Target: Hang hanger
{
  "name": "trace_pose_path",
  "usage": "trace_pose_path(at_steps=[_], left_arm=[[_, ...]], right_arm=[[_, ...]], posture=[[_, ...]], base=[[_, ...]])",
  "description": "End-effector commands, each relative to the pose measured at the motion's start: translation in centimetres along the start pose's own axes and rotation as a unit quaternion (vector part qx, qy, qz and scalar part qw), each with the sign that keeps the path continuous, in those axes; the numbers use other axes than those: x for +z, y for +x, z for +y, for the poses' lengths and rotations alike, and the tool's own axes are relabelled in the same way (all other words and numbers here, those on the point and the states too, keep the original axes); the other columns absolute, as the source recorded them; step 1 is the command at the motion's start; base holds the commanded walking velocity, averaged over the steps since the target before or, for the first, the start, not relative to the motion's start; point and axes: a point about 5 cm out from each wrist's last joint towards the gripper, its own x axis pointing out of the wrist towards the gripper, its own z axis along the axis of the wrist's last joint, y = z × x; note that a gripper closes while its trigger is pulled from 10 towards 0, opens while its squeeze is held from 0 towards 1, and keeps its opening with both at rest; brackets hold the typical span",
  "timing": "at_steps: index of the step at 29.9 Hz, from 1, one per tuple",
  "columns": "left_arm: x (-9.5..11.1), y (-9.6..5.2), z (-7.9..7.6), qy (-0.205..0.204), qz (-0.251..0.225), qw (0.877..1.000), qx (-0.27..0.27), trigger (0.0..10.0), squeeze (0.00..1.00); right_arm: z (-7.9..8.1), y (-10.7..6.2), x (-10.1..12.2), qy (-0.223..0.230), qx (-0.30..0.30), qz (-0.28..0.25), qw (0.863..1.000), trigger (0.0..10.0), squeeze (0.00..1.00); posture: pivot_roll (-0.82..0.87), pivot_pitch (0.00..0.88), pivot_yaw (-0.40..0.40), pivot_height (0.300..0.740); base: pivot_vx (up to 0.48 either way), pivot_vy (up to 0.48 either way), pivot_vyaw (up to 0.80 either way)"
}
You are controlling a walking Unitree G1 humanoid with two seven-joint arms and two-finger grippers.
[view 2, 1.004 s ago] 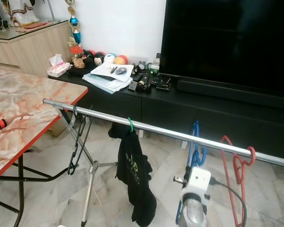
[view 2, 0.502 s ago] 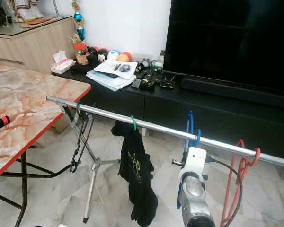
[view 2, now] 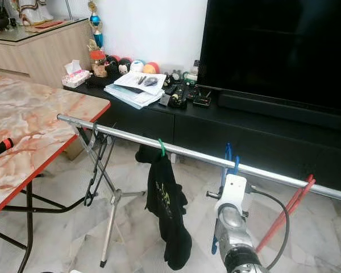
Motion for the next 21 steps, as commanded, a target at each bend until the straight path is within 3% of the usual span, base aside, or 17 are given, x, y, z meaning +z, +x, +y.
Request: trace_pose_path(at_steps=[1, 3, 4, 10, 17, 21], left_arm=[[-0.6, -0.1, 0.1, -0.003, 0.015, 1.0, -0.002, 10.0, 0.0], [-0.6, -0.1, 0.1, -0.002, 0.015, 1.0, -0.003, 10.0, 0.0], [-0.6, -0.1, 0.1, -0.001, 0.016, 1.0, -0.003, 10.0, 0.0], [-0.6, -0.1, 0.1, -0.001, 0.015, 1.0, -0.003, 10.0, 0.0], [-0.6, -0.1, 0.1, 0.001, 0.015, 1.0, -0.003, 10.0, 0.0], [-0.6, -0.1, 0.1, 0.002, 0.015, 1.0, -0.004, 10.0, 0.0]], right_arm=[[-0.2, 0.0, -0.6, 0.006, -0.002, 0.022, 1.0, 10.0, 0.0], [-0.2, -0.1, -0.7, 0.009, 0.0, 0.021, 1.0, 10.0, 0.0], [-0.2, -0.1, -0.7, 0.016, -0.001, 0.014, 1.0, 10.0, 1.0], [-0.4, -0.2, -0.6, 0.005, -0.004, -0.004, 1.0, 10.0, 1.0], [0.1, -1.4, -0.3, -0.013, 0.015, -0.073, 0.997, 10.0, 1.0], [0.2, -1.6, -0.3, -0.018, 0.021, -0.082, 0.996, 10.0, 1.0]], posture=[[0.02, 0.029, 0.022, 0.74], [0.02, 0.029, 0.022, 0.74], [0.02, 0.03, 0.024, 0.74], [0.02, 0.03, 0.024, 0.74], [0.01, 0.024, 0.02, 0.74], [0.01, 0.023, 0.018, 0.74]], base=[[0.0, 0.0, 0.0], [0.0, 0.0, 0.0], [0.0, 0.0, 0.0], [0.0, 0.0, 0.0], [0.0, 0.0, 0.0], [0.0, 0.0, 0.0]])
